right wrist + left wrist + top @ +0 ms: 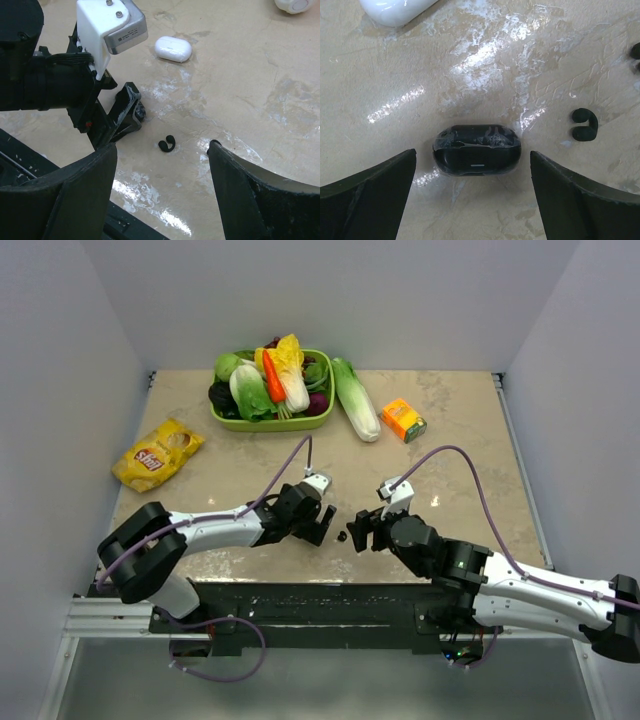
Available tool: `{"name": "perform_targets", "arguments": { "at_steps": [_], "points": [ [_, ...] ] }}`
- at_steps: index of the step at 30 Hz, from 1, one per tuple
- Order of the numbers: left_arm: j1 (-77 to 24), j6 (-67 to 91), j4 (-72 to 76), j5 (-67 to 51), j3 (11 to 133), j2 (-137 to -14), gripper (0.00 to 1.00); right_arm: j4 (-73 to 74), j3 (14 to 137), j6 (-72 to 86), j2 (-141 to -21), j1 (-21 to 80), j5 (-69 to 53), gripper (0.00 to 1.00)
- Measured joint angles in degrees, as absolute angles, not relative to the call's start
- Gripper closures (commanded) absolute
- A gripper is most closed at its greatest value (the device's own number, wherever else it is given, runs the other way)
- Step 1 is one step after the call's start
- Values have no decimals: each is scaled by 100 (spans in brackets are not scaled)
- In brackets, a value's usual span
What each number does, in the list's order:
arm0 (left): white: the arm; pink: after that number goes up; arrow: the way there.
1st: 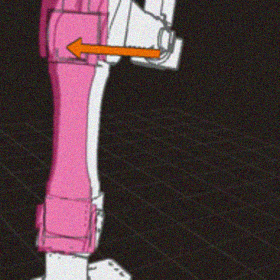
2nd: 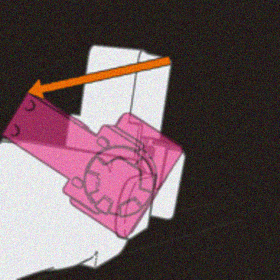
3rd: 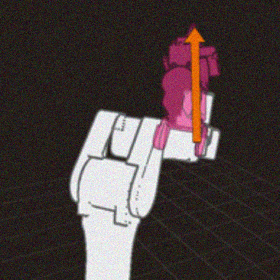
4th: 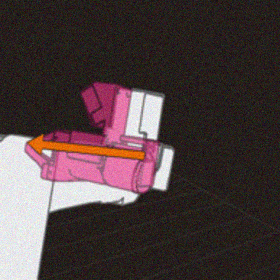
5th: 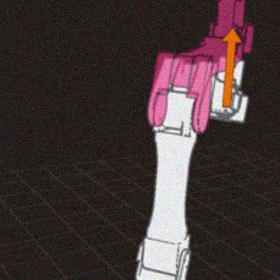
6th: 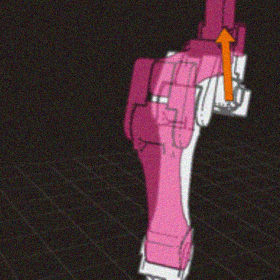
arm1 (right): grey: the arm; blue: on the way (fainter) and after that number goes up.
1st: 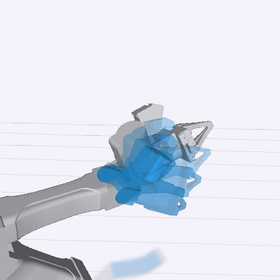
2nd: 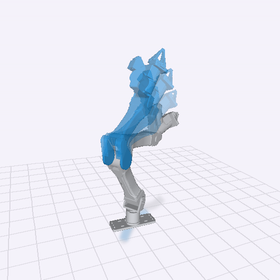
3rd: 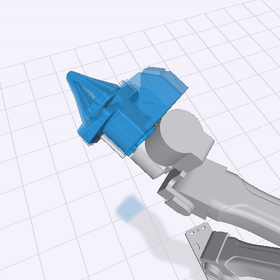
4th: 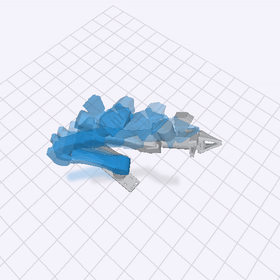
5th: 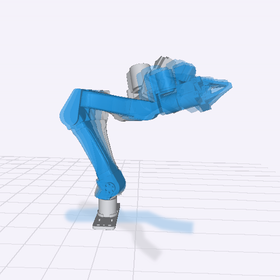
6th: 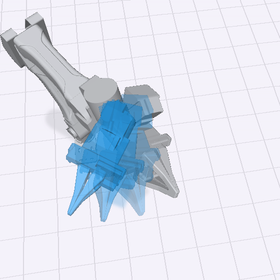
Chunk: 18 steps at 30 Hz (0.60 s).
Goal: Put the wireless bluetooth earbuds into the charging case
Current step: Pick up the charging case at the center of the board.
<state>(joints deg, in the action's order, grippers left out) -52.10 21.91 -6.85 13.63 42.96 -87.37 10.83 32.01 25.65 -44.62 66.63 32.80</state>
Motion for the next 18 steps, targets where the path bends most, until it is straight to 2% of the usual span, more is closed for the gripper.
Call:
{"name": "perform_targets", "arguments": {
  "at_steps": [5,13,18],
  "points": [
    [-5212,2191,-615,1365,4296,-8945,5,1100,3201,2567,-4460,6663,3280,23],
    [-5212,2231,-447,1382,4296,-9043,6,1205,3201,2569,-4370,6661,3284,23],
    [-5212,2252,-390,1385,4296,-9065,16,1227,3201,2569,-4370,6661,3284,23]
  ]
}}
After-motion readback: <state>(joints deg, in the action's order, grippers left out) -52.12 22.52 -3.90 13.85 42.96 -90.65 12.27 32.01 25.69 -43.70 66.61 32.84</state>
